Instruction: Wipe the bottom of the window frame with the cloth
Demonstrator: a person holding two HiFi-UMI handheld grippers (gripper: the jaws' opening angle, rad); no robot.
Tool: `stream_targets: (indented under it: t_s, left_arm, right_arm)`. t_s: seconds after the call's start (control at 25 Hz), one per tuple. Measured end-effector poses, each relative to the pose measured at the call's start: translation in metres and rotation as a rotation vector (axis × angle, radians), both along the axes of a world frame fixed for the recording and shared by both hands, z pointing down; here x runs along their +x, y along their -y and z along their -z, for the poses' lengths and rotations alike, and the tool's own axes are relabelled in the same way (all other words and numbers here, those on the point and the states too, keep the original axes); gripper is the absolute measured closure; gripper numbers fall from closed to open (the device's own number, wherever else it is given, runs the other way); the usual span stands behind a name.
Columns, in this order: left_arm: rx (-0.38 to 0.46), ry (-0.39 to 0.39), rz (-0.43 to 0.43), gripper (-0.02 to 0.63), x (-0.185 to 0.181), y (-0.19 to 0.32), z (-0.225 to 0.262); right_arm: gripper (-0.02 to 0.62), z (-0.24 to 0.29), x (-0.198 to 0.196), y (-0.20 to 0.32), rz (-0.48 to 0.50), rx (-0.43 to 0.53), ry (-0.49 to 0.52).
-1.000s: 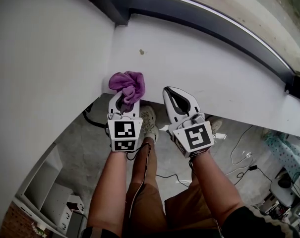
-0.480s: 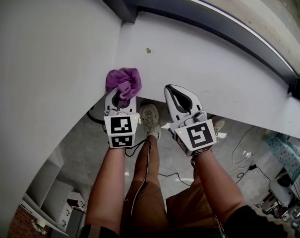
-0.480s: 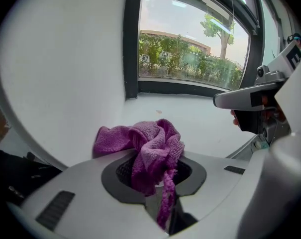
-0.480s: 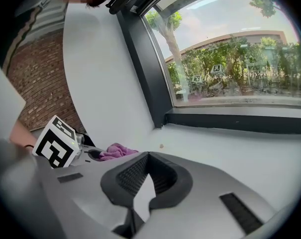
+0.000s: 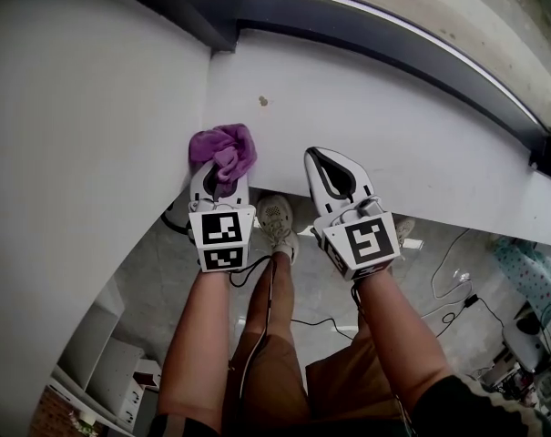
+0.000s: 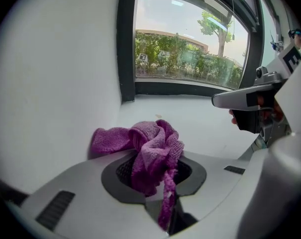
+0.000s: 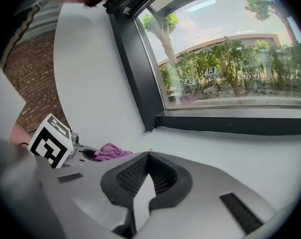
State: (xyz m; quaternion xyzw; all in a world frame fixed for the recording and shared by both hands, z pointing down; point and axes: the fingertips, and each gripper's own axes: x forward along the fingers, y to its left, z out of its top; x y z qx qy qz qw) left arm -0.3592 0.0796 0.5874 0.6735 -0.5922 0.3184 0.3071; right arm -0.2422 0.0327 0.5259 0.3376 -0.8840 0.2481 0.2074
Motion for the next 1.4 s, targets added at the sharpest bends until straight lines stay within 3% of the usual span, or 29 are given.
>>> stream_targets:
  t_s: [1.0,1.4]
  left_arm:
    - [0.028,0.037,-0.107,0.505,0.007,0.135,-0.001]
    - [0.001,0.021,-0.114,0.505,0.014,0.137,-0.002]
  right_arm:
    - [0.581,0.008,0.018,0.050,-0.101,0.057,0.048]
    - [0.581,0.004,0.051,0.047,-0.123,0.052,0.025]
